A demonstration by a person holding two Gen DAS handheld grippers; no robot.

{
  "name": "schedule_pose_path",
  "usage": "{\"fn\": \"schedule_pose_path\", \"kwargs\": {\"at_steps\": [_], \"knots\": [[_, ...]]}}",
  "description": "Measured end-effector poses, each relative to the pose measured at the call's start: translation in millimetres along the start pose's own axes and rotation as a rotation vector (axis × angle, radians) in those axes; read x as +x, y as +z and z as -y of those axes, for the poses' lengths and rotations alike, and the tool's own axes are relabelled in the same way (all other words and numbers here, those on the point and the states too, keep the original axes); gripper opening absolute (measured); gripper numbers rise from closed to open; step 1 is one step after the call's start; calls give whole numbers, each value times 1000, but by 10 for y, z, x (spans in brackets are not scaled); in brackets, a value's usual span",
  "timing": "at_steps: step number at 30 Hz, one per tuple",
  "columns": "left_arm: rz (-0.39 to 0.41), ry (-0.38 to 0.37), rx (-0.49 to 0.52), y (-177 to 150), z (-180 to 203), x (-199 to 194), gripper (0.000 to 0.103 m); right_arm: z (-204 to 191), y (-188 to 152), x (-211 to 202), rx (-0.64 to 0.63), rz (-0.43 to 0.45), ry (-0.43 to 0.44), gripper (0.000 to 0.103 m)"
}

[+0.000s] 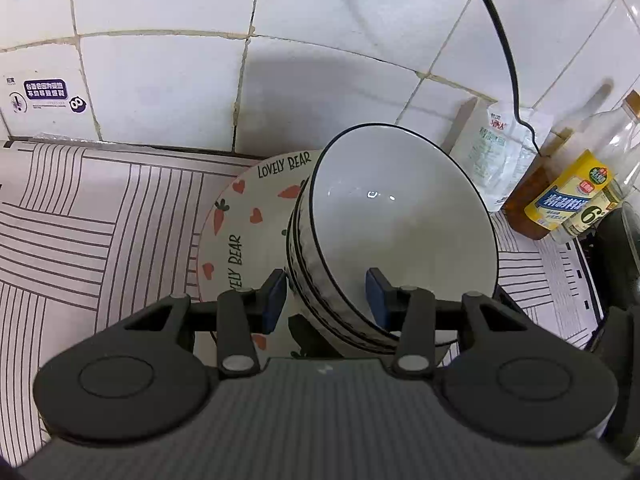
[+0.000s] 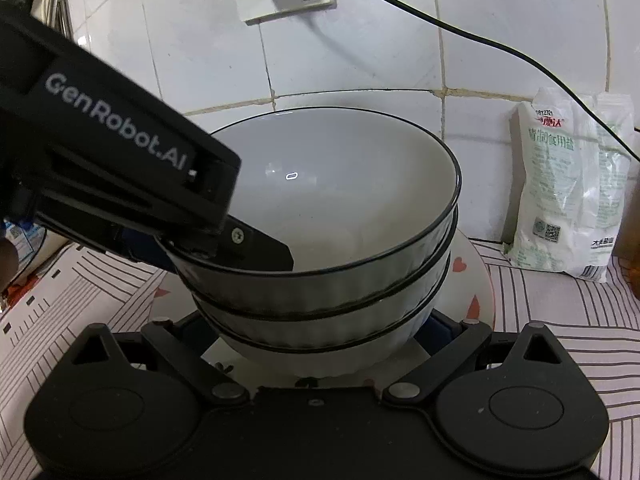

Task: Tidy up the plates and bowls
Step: 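Carry the bowl stack over the bunny plates and lower it onto them, then open the right gripper and withdraw it from the bowls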

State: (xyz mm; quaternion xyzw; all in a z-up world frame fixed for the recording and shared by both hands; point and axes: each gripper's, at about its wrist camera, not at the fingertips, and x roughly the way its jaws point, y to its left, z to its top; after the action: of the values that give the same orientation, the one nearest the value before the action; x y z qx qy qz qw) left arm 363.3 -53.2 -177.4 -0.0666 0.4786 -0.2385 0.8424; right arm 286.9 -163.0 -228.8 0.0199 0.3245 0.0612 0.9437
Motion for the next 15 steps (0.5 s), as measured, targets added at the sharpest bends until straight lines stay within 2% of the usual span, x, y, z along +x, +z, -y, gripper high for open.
{"fn": "schedule_pose_path", "kwargs": {"at_steps": [3,6,9,11,15], "knots": [[21,35,8,-12,29,-54,49,-32,29,-16,0,-30,-22,100],[27,27,12,-13,58,-173,55,-54,36,-109,4,-51,-36,100],[55,71,20,-71,110,-319,60,-54,17,-278,15,-45,-51,100],[69,73,19,-130,120,-430,66,-53,9,-424,30,-38,-40,100],[75,79,41,-191,154,-650,69,-69,-7,-716,49,-1,-53,100]]}}
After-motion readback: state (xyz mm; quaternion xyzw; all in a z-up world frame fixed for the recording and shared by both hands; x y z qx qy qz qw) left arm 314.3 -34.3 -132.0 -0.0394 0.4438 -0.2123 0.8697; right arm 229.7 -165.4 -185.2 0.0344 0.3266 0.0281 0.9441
